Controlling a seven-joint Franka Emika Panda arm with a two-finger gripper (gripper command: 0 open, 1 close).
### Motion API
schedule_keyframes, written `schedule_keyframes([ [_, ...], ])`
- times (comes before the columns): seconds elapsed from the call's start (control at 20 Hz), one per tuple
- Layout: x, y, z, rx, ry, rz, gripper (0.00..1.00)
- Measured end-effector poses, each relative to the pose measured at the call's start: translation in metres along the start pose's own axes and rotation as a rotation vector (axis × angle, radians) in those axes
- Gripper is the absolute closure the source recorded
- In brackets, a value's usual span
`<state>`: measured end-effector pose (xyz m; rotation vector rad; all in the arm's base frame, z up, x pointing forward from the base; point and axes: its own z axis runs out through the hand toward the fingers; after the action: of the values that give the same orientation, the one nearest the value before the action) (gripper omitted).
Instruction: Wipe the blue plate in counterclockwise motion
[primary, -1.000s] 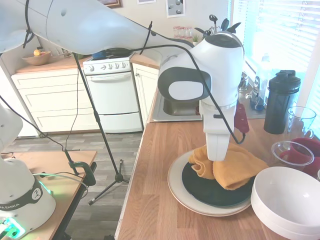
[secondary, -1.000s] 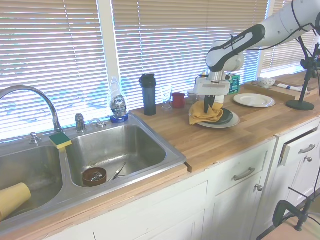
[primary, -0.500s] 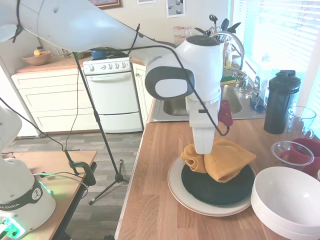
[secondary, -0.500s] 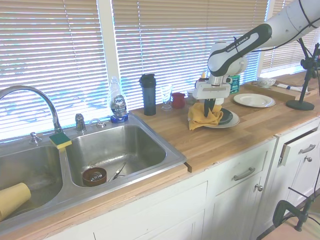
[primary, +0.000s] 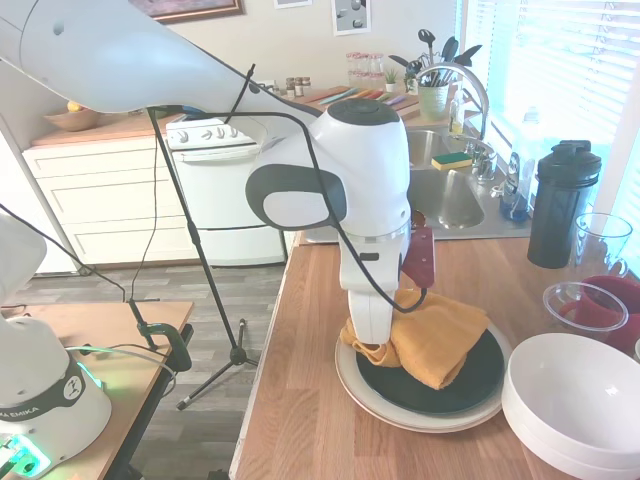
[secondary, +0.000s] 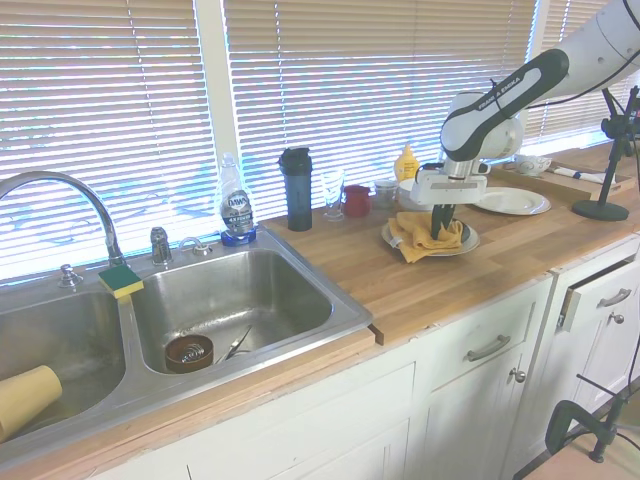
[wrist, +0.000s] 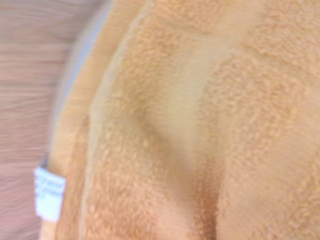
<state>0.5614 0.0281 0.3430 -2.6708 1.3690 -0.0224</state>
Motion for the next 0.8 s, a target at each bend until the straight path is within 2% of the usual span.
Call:
schedule_keyframes([
  [0.25, 0.020, 0.009, 0.001, -0.001, -0.009, 0.034, 1.00],
  [0.5, 0.035, 0.002, -0.004, -0.011, -0.022, 0.047, 1.00],
  [0.8, 0.037, -0.012, -0.032, 0.010, -0.004, 0.032, 1.00],
])
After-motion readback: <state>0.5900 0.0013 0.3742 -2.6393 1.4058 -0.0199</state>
